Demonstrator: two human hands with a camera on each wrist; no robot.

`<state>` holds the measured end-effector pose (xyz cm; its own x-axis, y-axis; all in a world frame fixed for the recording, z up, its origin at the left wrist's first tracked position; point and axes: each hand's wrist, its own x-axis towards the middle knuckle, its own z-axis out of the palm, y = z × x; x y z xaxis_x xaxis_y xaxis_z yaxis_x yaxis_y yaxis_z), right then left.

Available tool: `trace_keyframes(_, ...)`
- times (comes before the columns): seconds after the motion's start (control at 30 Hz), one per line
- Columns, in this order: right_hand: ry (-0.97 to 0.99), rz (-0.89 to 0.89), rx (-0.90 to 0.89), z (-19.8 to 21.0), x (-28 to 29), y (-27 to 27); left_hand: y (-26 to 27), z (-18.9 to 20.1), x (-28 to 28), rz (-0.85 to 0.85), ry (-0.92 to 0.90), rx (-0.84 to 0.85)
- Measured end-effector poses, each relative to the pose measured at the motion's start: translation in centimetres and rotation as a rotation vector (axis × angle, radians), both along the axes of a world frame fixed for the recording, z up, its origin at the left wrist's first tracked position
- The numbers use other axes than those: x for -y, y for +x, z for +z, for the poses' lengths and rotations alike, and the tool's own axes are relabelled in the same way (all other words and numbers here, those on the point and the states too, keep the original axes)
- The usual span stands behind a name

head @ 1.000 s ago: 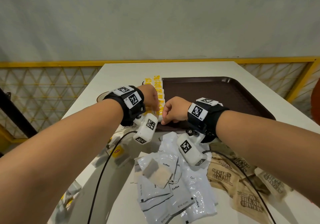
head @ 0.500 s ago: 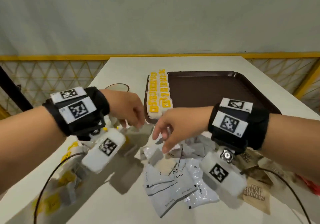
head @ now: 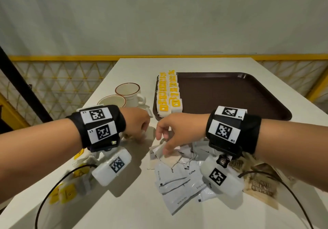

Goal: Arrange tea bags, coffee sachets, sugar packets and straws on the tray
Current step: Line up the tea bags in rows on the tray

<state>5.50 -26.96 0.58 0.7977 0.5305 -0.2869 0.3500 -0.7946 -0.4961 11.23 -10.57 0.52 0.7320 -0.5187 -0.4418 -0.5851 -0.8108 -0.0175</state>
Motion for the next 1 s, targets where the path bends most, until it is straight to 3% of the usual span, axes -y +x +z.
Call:
trace_keyframes(0.13,-0.056,0.066,0.001,-0.8,0.0,0.2,0.4,0.8,-0.2,0.047,-0.034,-0.067)
trace_keyframes(0.27,0.064,-0.045,-0.054,0.3,0.9,0.4,0.5,0.5,-0.3,0.022,-0.014,-0.035)
trace_keyframes(0.33,0.257,-0.193,-0.107,0.8,1.6,0.9,0.6,0.3,-0.4,0.03,-0.023,-0.019)
trace_keyframes(0.43,0.675,-0.515,-0.327,1.4,2.5,1.5,0.6,0.1,-0.5,0.061,-0.039,-0.025)
trace_keyframes(0.53,0.85,-0.627,-0.423,1.7,3.6,1.8,0.5,0.0,-0.3,0.067,-0.021,-0.024)
trace_keyframes(0.77,0.821,-0.685,-0.227,1.2,5.2,2.6,0.3,0.1,0.1,0.062,0.039,-0.04)
trace_keyframes(1.0,1.009,-0.699,-0.247,1.0,5.2,3.0,0.1,0.1,0.5,0.057,0.097,-0.073)
